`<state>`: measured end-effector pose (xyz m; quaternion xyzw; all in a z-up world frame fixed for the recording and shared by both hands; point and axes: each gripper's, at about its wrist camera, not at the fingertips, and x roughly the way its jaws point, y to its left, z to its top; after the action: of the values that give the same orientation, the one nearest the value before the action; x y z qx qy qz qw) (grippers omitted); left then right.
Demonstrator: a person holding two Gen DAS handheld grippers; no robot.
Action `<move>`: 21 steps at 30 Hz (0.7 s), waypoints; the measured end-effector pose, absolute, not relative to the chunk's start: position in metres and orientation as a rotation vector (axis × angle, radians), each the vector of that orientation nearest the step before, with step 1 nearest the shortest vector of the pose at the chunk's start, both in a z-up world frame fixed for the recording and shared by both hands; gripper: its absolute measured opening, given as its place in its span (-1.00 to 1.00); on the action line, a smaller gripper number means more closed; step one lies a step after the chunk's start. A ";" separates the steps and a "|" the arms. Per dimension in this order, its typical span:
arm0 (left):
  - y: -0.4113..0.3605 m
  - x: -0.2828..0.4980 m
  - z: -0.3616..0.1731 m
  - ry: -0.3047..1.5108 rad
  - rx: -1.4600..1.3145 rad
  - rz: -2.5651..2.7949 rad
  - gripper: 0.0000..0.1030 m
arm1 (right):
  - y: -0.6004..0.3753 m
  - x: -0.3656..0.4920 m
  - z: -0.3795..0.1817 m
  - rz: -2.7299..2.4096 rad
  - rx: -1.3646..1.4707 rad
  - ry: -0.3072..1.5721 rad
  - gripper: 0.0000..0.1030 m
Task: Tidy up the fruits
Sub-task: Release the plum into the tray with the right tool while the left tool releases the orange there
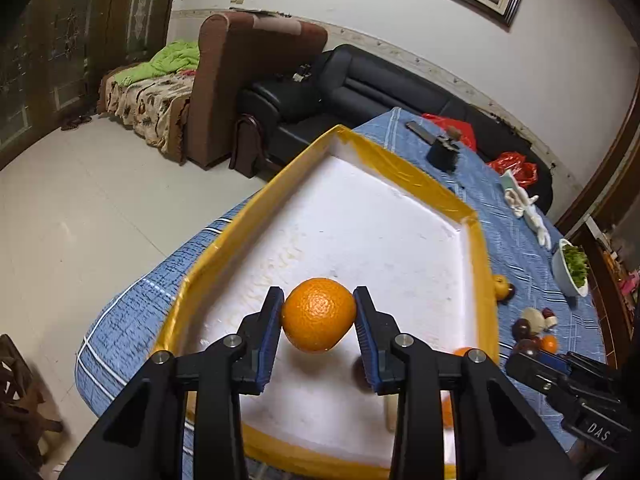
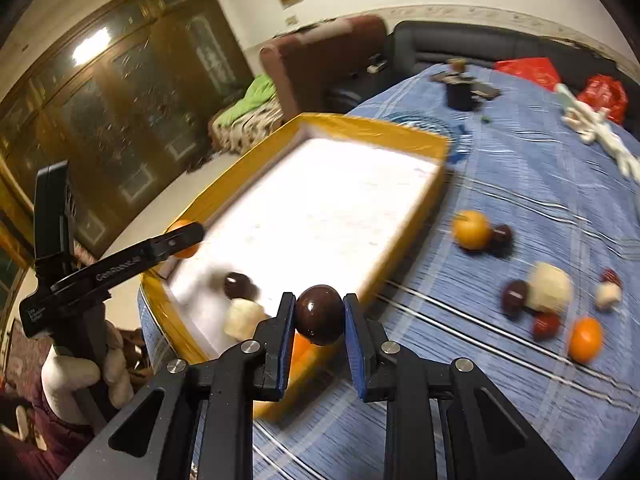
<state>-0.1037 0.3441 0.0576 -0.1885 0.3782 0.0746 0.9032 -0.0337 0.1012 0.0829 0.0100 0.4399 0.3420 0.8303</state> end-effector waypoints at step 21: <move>0.374 -0.132 0.076 0.682 -0.508 0.083 0.26 | 0.192 0.000 0.048 0.745 -0.061 1.076 -0.26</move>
<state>-0.1323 0.3737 0.0759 -0.2466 0.3306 0.0403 0.9101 0.0003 0.1921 0.0480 -0.0286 0.5004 0.3462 0.7930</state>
